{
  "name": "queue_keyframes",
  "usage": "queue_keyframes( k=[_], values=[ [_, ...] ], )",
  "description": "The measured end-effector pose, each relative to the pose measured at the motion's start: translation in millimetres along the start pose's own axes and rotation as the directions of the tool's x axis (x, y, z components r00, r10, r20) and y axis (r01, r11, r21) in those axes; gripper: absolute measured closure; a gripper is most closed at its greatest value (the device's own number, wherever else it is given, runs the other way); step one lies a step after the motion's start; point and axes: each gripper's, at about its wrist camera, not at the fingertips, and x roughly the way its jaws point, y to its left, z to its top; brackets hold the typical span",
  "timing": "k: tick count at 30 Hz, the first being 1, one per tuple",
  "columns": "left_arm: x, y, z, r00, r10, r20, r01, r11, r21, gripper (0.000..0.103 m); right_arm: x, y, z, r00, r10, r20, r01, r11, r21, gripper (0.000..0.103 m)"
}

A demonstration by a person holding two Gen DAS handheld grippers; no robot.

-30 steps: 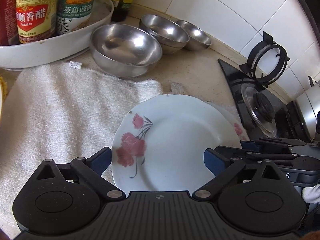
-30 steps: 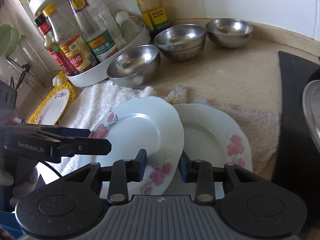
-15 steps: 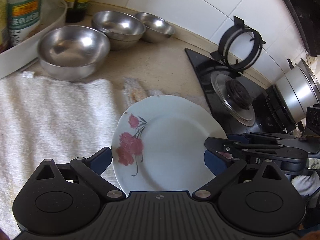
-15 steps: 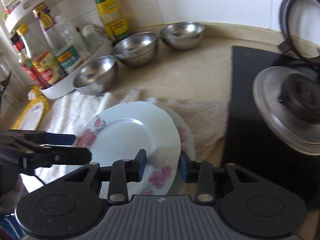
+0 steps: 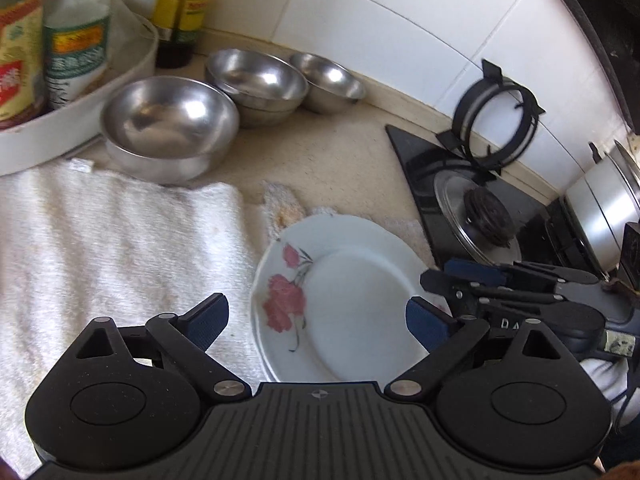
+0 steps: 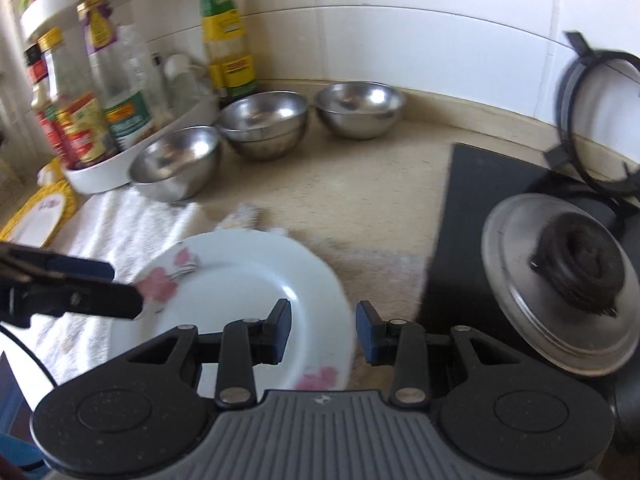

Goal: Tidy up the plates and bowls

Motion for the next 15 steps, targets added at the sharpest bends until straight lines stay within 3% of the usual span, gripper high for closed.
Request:
queue_keyframes(
  k=[4,8,15],
  values=[
    [-14,1,-3,0.994,0.098,0.053,-0.097,0.995,-0.028,0.004,1,17,10,0.997,0.081,0.005,-0.081,0.994,-0.071,0.065],
    [-29,6,-8,0.972,0.219,0.082,-0.212,0.973,-0.085,0.004,5,35,21,0.988,0.155,-0.005,-0.155,0.98,-0.125,0.065],
    [-67,28,-19,0.888,0.44,0.131,-0.419,0.894,-0.162,0.0,18,84,38,0.953,0.3,-0.042,-0.302,0.931,-0.203,0.061]
  ],
)
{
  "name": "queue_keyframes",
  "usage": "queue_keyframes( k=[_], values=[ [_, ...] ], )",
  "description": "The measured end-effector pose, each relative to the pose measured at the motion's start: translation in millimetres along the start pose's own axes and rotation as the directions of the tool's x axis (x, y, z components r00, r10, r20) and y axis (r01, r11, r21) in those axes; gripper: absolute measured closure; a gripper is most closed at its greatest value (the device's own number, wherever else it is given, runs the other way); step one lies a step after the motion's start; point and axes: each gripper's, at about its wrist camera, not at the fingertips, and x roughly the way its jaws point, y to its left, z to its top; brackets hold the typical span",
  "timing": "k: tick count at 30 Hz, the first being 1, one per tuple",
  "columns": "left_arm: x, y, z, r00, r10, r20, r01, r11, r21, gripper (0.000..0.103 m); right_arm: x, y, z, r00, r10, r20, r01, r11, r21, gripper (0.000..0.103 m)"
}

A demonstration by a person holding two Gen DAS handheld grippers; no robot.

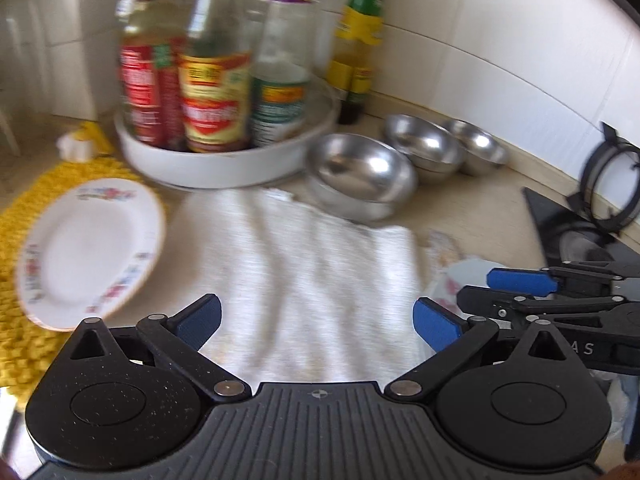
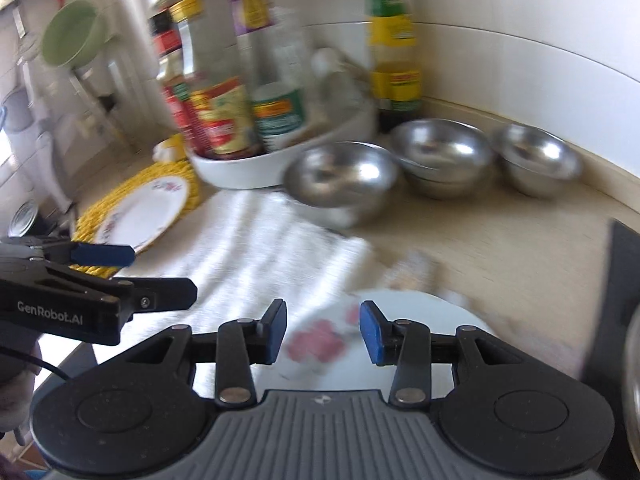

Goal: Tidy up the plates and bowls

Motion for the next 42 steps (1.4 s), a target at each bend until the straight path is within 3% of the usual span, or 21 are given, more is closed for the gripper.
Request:
queue_keyframes(
  k=[7,18,28,42],
  values=[
    [-7,54,4,0.996,0.089,0.019,-0.089,0.996,-0.031,0.0,29,54,22,0.997,0.071,-0.019,-0.072,0.996,-0.058,0.061],
    [0,154,18,0.983,0.184,-0.007,-0.184,0.982,-0.05,0.0,95,115,59,0.992,0.106,-0.067,-0.11,0.992,-0.054,0.059],
    [34,201,33,0.984,0.166,-0.059,-0.168,0.986,-0.024,0.0,147,148,81,0.989,0.1,-0.113,-0.103,0.994,-0.019,0.059],
    [67,221,50,0.988,0.112,-0.108,-0.112,0.994,0.005,0.0,190,166,92,0.973,0.128,-0.19,-0.127,0.992,0.016,0.059]
  ],
)
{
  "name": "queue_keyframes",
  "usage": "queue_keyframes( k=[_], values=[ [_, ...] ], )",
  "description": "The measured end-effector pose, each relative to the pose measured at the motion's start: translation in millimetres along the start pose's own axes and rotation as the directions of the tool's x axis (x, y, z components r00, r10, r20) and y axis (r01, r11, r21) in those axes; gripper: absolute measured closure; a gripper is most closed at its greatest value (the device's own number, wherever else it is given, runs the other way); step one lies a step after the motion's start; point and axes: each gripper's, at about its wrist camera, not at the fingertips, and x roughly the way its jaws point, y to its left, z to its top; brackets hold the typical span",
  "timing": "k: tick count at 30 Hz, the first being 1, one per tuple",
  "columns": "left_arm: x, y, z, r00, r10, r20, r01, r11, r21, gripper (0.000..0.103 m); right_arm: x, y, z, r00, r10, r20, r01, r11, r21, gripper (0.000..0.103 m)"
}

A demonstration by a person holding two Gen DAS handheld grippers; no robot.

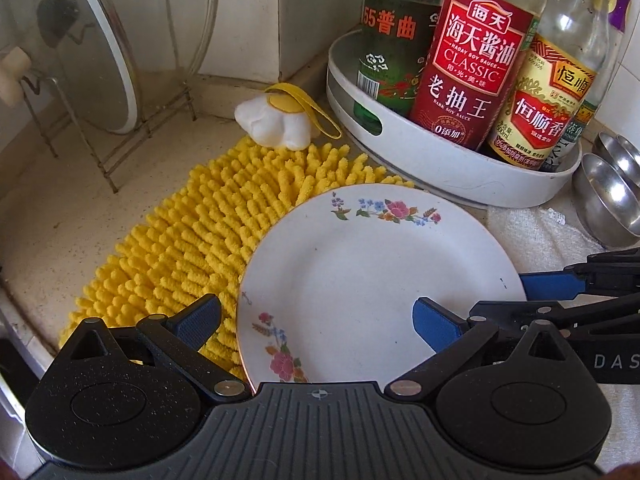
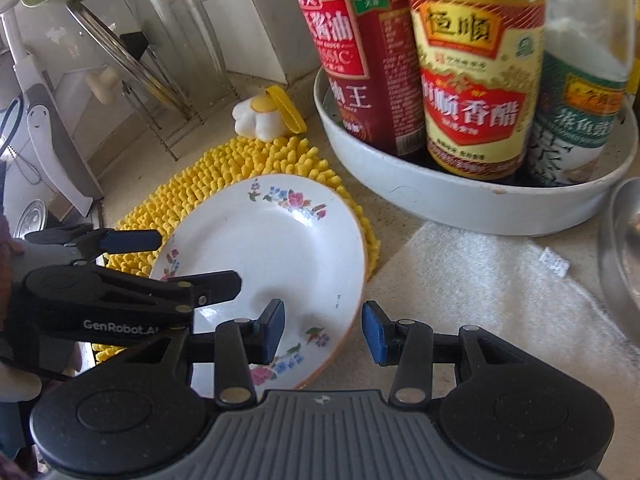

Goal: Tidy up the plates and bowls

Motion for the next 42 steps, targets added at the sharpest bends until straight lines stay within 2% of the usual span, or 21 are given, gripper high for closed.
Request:
queue_keyframes(
  k=[6,13,19,29,36,39,42],
  values=[
    [10,6,4,1.0,-0.022,-0.02,0.022,1.0,0.002,0.001,6,0,1,1.0,0.02,-0.015,-0.019,0.999,0.029,0.057],
    [13,6,4,0.999,-0.041,-0.017,0.041,0.999,0.019,0.002,6,-4,1,1.0,0.014,-0.01,-0.013,0.999,0.05,0.06],
    [10,4,4,0.999,-0.05,-0.01,0.051,0.998,0.034,0.008,7,0,3,1.0,-0.003,-0.01,0.004,1.0,0.027,0.06],
    [-3,-6,2,0.999,-0.042,-0.01,0.043,0.997,0.061,0.008,-7,2,-3,1.0,-0.007,-0.004,0.007,1.0,0.004,0.06],
    [-1,-36,-9,0.991,-0.128,-0.049,0.132,0.985,0.114,0.006,-28,-23,-28,0.998,-0.046,-0.045,0.049,0.995,0.087,0.06],
    [3,-43,-11,0.989,-0.132,-0.063,0.14,0.98,0.14,0.004,-30,-35,-38,0.998,-0.046,-0.039,0.051,0.988,0.145,0.06],
    [6,-43,-13,0.992,-0.107,-0.068,0.116,0.981,0.154,0.003,-30,-32,-39,0.998,-0.05,-0.026,0.053,0.99,0.131,0.06]
  ],
)
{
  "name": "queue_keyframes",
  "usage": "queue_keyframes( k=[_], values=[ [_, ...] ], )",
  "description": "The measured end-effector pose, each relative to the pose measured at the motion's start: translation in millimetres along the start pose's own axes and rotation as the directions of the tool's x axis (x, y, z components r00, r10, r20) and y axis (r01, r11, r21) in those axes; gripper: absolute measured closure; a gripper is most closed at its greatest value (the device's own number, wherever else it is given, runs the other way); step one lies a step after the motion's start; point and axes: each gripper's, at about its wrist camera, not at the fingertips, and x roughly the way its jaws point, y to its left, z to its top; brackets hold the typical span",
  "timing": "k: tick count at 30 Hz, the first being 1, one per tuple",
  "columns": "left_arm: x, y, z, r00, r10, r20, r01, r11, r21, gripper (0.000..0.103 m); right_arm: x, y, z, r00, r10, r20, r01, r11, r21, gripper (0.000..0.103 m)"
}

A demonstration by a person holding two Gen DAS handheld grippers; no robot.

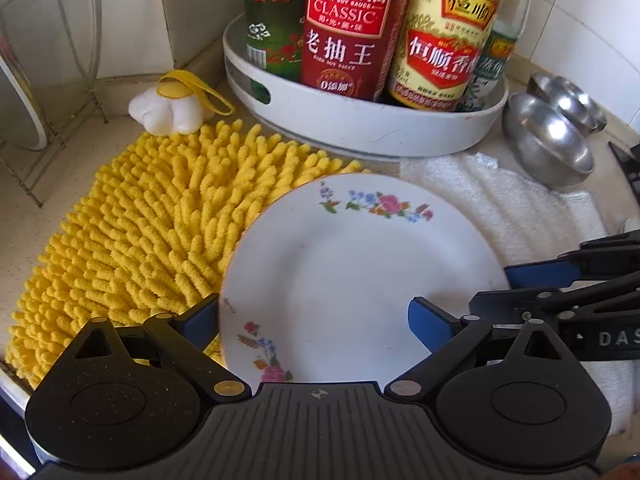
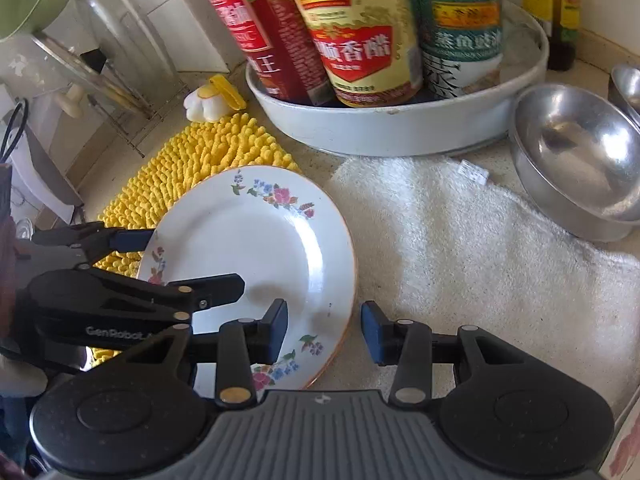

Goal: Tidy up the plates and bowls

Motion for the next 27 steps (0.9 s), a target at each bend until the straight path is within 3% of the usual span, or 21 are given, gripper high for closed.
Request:
queue_keyframes(
  k=[16,27],
  values=[
    [-5,-10,-1,0.998,0.047,0.035,-0.049,0.998,0.036,0.007,0,11,-11,0.998,-0.049,0.048,0.051,0.997,-0.054,0.063],
    [-15,-24,0,0.999,0.013,0.052,-0.017,0.998,0.067,0.007,-22,0,-19,0.996,-0.059,0.065,0.06,0.998,-0.017,0.063]
  ],
)
